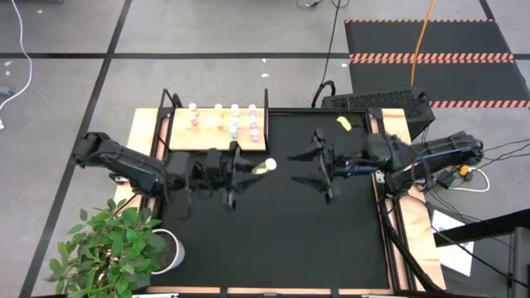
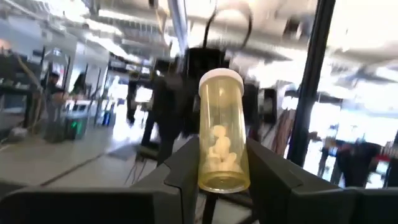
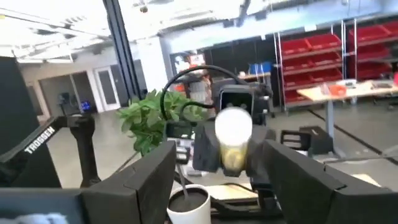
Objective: Pick and place medicine bottles onto shelf by color
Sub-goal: Put the yellow pill bottle on the shelf aligned with the other yellow pill bottles
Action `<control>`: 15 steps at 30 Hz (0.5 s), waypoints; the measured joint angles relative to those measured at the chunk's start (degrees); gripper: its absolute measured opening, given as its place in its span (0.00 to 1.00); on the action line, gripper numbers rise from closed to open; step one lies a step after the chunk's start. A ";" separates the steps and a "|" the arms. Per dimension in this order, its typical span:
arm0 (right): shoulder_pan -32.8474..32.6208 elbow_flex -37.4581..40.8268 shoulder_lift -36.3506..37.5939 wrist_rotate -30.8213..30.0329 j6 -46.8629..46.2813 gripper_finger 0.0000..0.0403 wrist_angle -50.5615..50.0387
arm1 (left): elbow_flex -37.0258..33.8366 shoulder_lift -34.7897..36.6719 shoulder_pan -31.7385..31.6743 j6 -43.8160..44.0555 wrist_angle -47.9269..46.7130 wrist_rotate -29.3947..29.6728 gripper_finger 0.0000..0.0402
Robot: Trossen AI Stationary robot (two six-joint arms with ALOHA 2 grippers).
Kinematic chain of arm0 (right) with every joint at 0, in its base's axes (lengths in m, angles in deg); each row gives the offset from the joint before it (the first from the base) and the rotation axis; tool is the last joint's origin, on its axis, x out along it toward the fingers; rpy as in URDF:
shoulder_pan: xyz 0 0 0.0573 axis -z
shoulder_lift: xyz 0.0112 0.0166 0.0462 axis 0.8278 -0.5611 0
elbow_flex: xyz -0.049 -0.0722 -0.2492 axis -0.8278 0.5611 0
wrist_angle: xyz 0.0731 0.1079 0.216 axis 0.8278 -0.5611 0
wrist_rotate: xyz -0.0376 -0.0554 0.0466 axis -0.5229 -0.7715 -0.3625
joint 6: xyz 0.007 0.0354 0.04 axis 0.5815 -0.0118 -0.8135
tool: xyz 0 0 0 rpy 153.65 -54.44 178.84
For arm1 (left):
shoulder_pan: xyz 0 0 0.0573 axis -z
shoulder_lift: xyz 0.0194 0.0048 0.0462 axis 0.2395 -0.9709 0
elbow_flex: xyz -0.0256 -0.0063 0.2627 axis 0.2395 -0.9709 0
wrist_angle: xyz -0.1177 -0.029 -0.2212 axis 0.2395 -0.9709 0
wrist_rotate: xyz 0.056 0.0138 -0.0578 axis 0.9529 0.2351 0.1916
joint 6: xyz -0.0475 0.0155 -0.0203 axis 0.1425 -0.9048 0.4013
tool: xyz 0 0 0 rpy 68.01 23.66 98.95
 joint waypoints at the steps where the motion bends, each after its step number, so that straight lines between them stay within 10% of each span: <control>1: 0.09 2.42 0.29 0.20 -0.21 0.59 4.11 | 0.00 -1.06 -0.81 0.82 2.41 -0.43 0.29; 8: 3.80 21.53 3.47 1.31 -2.22 0.59 39.93 | 0.00 -7.77 -3.90 4.83 15.08 -0.71 0.29; 15: 8.07 24.52 -0.87 8.59 -3.78 0.59 45.12 | 2.30 -15.98 -5.41 10.53 21.36 -2.72 0.29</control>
